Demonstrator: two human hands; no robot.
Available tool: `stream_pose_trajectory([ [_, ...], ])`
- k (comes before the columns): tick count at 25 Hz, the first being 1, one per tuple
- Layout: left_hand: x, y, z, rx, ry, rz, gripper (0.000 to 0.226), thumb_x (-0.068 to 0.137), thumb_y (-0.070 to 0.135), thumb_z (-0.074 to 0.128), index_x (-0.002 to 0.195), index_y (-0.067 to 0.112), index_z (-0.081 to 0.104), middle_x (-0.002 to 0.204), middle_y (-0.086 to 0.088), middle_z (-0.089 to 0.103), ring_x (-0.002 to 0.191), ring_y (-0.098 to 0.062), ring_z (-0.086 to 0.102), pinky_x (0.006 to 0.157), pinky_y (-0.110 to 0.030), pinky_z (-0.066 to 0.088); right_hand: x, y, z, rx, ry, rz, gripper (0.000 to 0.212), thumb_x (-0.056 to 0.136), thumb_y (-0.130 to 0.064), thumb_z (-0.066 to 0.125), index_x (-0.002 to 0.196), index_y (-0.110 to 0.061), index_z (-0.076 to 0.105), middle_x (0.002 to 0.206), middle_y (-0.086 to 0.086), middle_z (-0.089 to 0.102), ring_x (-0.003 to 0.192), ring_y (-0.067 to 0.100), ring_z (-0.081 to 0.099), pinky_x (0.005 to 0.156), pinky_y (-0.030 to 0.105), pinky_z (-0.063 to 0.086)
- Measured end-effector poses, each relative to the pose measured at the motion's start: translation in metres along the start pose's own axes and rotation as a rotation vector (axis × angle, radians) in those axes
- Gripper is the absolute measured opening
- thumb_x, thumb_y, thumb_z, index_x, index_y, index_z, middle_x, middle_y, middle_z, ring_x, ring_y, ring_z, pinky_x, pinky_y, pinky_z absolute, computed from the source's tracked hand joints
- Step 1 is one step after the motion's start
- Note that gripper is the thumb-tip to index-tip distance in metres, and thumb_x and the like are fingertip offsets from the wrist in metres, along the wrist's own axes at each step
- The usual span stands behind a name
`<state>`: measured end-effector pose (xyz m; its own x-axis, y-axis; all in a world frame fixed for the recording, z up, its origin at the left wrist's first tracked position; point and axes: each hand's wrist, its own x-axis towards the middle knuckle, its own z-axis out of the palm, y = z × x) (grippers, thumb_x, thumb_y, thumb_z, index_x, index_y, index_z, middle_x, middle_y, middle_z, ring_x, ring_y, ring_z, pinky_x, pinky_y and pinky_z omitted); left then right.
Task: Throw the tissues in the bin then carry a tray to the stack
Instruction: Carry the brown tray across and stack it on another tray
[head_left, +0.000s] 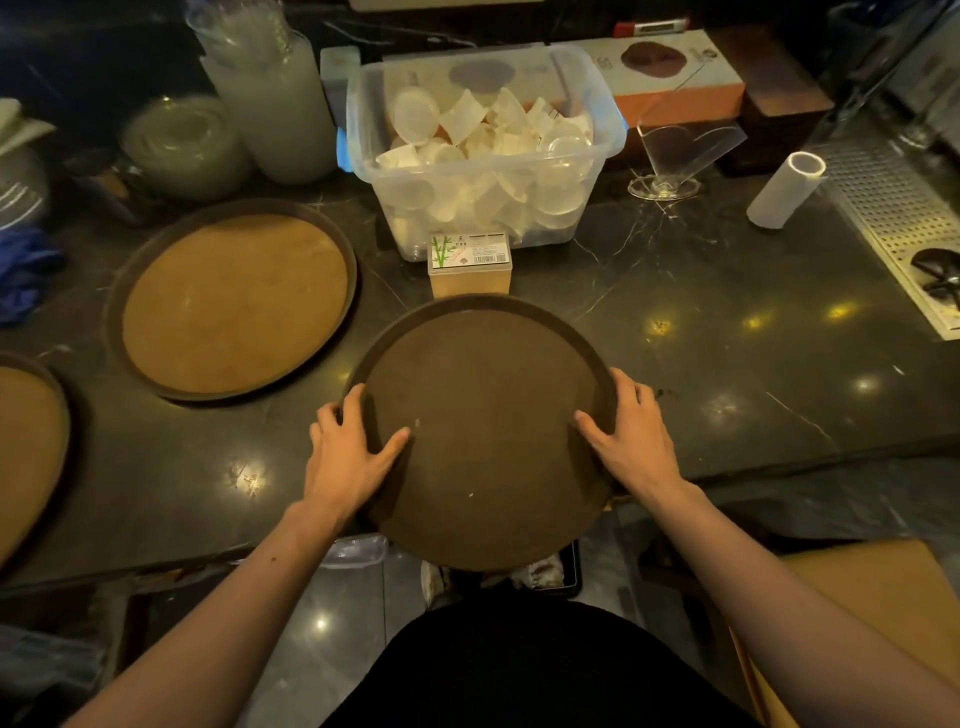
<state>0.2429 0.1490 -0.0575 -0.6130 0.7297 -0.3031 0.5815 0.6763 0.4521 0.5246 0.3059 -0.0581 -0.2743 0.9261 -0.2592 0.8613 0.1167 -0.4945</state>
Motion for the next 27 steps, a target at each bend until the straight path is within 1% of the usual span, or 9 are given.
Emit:
stream_pose_trajectory([
  [3,0.002,-0.002,0.002,-0.058,-0.004,-0.004,0.096,0.076,0.062,0.065,0.149,0.028,0.014,0.141,-0.016,0.026,0.129,-0.041,0.035,0.098,-0.054,0.042,-0.001,-0.001,0.005,0.041,-0.018,0.035,0.084,0.087,-0.051,0.061,0.151,-0.018,0.019,0.147,0.014,0.033,0.135,0.032,0.036,0.101,0.048,0.041],
  [6,0.005,-0.002,0.003,-0.126,0.011,-0.034,0.107,0.070,0.066,0.069,0.150,0.028,0.009,0.136,-0.014,0.026,0.123,-0.039,0.043,0.097,-0.051,0.045,-0.001,-0.004,0.008,0.099,-0.023,0.095,0.093,0.083,-0.056,0.065,0.152,-0.018,0.016,0.146,0.014,0.028,0.133,0.034,0.038,0.102,0.049,0.042],
  [9,0.008,-0.001,0.002,-0.174,0.031,-0.109,0.113,0.066,0.069,0.069,0.151,0.020,0.012,0.137,-0.016,0.027,0.120,-0.039,0.048,0.096,-0.048,0.046,-0.004,-0.007,0.012,0.144,0.008,0.155,0.096,0.079,-0.060,0.067,0.151,-0.014,0.021,0.143,0.013,0.030,0.127,0.034,0.044,0.099,0.047,0.044],
  [13,0.006,-0.002,0.000,-0.246,0.091,-0.112,0.106,0.066,0.059,0.077,0.146,0.012,0.025,0.138,-0.016,0.031,0.121,-0.038,0.048,0.098,-0.044,0.044,-0.013,-0.014,0.016,0.163,0.102,0.190,0.092,0.078,-0.057,0.070,0.146,-0.012,0.027,0.139,0.012,0.034,0.122,0.033,0.048,0.096,0.046,0.044],
  [21,-0.005,-0.017,-0.019,-0.348,0.166,-0.004,0.104,0.066,0.047,0.083,0.146,0.008,0.028,0.138,-0.015,0.031,0.125,-0.032,0.044,0.103,-0.037,0.038,-0.046,-0.031,0.017,0.191,0.284,0.152,0.088,0.077,-0.056,0.071,0.145,-0.014,0.034,0.133,0.007,0.038,0.119,0.027,0.050,0.096,0.043,0.044],
  [25,-0.029,-0.027,-0.035,-0.380,0.236,-0.021,0.103,0.065,0.044,0.085,0.144,0.008,0.030,0.135,-0.015,0.034,0.122,-0.031,0.045,0.103,-0.036,0.038,-0.058,-0.043,0.015,0.202,0.291,0.108,0.087,0.077,-0.055,0.072,0.145,-0.014,0.035,0.132,0.007,0.039,0.119,0.026,0.050,0.095,0.041,0.044],
  [27,-0.048,-0.033,-0.042,-0.381,0.293,-0.046,0.102,0.064,0.043,0.085,0.144,0.008,0.032,0.135,-0.016,0.034,0.122,-0.032,0.046,0.103,-0.037,0.038,-0.064,-0.051,0.014,0.216,0.275,0.043,0.087,0.077,-0.054,0.073,0.144,-0.014,0.036,0.130,0.007,0.040,0.117,0.025,0.051,0.093,0.039,0.044],
])
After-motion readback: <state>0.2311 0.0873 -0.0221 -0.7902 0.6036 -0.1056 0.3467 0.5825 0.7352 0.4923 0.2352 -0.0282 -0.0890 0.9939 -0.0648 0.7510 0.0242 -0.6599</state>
